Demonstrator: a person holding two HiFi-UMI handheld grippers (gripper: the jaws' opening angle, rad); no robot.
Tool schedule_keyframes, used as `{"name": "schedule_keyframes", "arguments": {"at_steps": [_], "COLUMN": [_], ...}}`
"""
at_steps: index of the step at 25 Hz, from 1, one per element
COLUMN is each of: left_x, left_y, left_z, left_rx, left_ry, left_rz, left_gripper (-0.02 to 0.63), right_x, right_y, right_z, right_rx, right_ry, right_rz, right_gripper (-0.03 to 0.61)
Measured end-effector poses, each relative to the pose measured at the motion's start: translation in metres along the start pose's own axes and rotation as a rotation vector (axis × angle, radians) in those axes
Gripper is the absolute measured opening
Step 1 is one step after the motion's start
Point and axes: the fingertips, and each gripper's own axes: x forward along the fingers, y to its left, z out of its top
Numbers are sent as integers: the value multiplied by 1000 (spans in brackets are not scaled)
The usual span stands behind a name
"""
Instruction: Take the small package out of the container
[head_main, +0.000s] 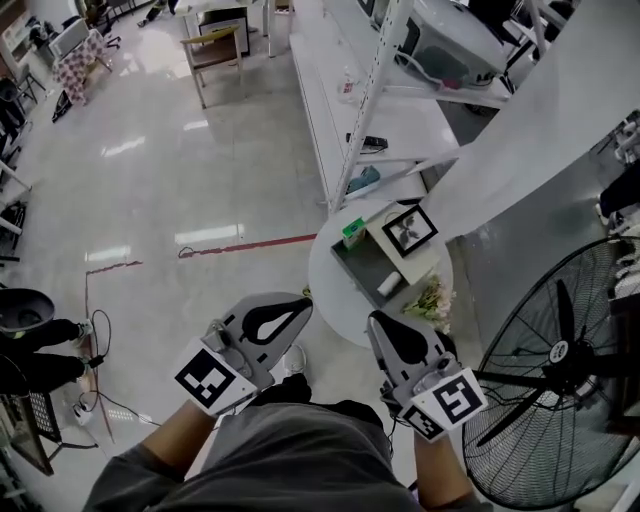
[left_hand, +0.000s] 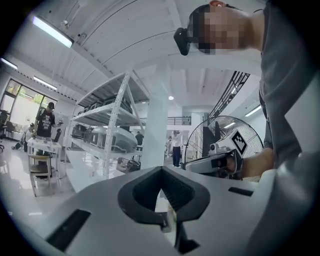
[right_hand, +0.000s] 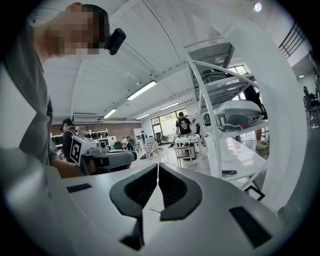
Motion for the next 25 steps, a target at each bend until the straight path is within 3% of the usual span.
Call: {"name": "schedule_keyframes", "arguments": {"at_steps": [16,25], "left_x": [68,124], "left_y": [82,108], "left_z": [-15,-62], "left_rx": [-44,-82], "left_ry": [52,121], "left_rz": [9,66], "left_gripper": [14,14], "right_x": [55,73], "right_y": [-74,-129], "right_z": [2,-17], "right_rx": [14,22], "right_ry": [53,106], "right_rz": [-58,-18], "right_gripper": [24,23]}}
